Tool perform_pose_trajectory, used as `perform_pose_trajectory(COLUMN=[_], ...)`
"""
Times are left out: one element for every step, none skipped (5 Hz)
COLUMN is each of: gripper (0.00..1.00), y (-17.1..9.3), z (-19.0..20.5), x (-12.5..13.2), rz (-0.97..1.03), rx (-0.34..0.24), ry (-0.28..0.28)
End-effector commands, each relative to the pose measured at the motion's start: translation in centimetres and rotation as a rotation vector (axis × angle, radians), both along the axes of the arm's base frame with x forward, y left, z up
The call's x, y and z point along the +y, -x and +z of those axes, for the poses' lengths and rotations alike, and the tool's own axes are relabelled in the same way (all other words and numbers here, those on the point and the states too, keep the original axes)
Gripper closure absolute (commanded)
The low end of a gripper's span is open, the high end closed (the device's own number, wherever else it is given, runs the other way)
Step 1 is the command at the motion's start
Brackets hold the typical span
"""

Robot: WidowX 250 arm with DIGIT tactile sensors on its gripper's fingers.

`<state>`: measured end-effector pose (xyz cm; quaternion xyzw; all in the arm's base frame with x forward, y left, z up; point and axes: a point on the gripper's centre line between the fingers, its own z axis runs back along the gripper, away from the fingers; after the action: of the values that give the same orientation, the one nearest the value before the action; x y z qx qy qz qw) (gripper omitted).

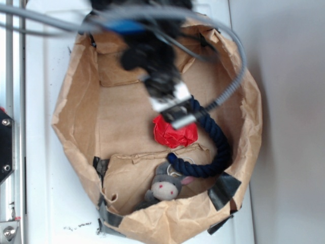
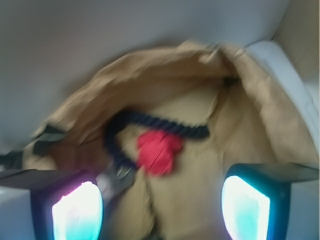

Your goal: Grab the gray animal.

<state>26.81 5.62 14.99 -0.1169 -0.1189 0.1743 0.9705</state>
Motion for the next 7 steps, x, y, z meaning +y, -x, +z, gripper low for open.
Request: perform_pose_trajectory(gripper=[0.0, 0.0, 0.0, 0.0, 0.0, 0.0, 0.0], y=[0.0, 1.1, 0.7, 0.4, 0.3, 1.2, -3.6], z=[-3.7, -3.7, -4.3, -6.2, -8.3, -9.5, -7.5], x=[-0.9, -3.9, -5.3, -6.1, -6.2, -7.9, -7.6], rz=[0.271, 0.378, 0.53, 0.638, 0.631, 0.633, 0.601], rx=[-0.023, 0.058, 0.172, 0.24, 0.179, 0.184, 0.244], ry=[0.045, -0.015, 0.008, 0.116, 0.185, 0.227, 0.272])
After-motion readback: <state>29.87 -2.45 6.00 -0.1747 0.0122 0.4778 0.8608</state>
